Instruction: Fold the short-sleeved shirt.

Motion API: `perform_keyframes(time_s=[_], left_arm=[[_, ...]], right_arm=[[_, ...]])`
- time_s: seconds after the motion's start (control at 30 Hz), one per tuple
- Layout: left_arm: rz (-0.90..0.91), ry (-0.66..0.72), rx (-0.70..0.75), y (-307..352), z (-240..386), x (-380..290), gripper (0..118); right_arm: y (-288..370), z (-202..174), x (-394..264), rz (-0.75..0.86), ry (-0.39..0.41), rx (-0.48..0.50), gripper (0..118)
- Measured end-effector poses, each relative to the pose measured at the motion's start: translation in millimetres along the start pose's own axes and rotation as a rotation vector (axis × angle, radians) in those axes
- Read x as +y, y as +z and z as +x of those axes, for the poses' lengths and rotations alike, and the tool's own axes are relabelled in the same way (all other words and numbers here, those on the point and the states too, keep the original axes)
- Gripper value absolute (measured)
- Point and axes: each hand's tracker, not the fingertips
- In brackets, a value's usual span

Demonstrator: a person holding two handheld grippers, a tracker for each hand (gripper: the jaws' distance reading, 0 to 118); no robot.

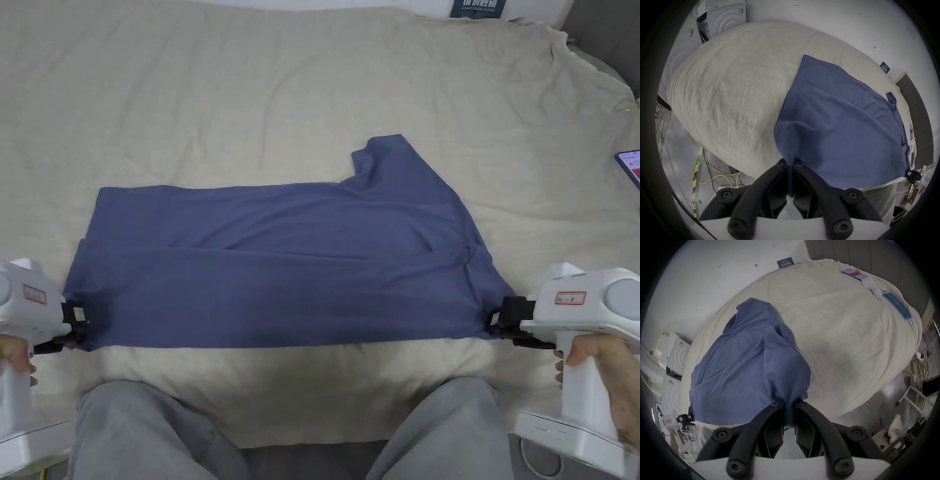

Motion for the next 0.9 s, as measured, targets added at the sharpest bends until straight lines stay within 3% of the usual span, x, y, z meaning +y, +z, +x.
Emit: perform_keyframes(time_s=[0.03, 0.07, 0.13, 0.17, 0.2, 0.27, 0.3, 0.43, 0.63, 0.73, 0.83, 0.9], left_arm=[[0.011, 0.007, 0.007, -0.2, 1.7, -1.8, 21], [0.021, 0.014, 0.036, 1.2, 3.9, -1.7, 44], [0.02, -0.029, 0.091, 4.9, 4.9, -1.6, 86], [0.035, -0.048, 0.088, 10.8, 1.5, 0.3, 92], [0.065, -0.056, 0.069, 17.1, -1.3, 2.8, 98], [0.138, -0.053, 0.033, 38.2, -6.0, 10.9, 117], [0.172, -0.05, 0.029, 49.7, -6.5, 16.9, 118], [0.345, -0.099, 0.024, 95.6, 6.0, 37.4, 118], [0.675, -0.153, -0.042, 136.2, 56.1, 29.5, 118], [0.726, -0.194, -0.085, 136.5, 79.6, 18.1, 117], [0.786, -0.231, -0.149, 135.9, 95.3, 2.4, 101], [0.796, -0.249, -0.146, 132.5, 102.0, -4.4, 80]], right_arm=[[-0.1, -1.0, -1.7, 0.01, 0.004, -0.003, 10], [0.2, -2.8, -1.6, 0.013, 0.008, -0.009, 19], [13.9, -14.8, -4.6, 0.025, 0.053, -0.05, 55], [21.0, -16.3, -2.8, 0.04, 0.081, -0.089, 55], [28.5, -17.0, -0.7, 0.059, 0.11, -0.104, 63], [50.6, -21.4, 6.6, 0.1, 0.17, -0.143, 101], [64.3, -25.0, 11.6, 0.155, 0.2, -0.16, 109], [119.2, -51.0, 29.6, 0.359, 0.315, -0.208, 109], [161.5, -95.8, 23.8, 0.655, 0.395, -0.075, 111], [158.5, -112.2, 12.1, 0.736, 0.444, -0.058, 112], [148.9, -120.3, 2.3, 0.771, 0.451, -0.029, 112], [143.5, -125.7, -3.6, 0.78, 0.462, -0.011, 108]])
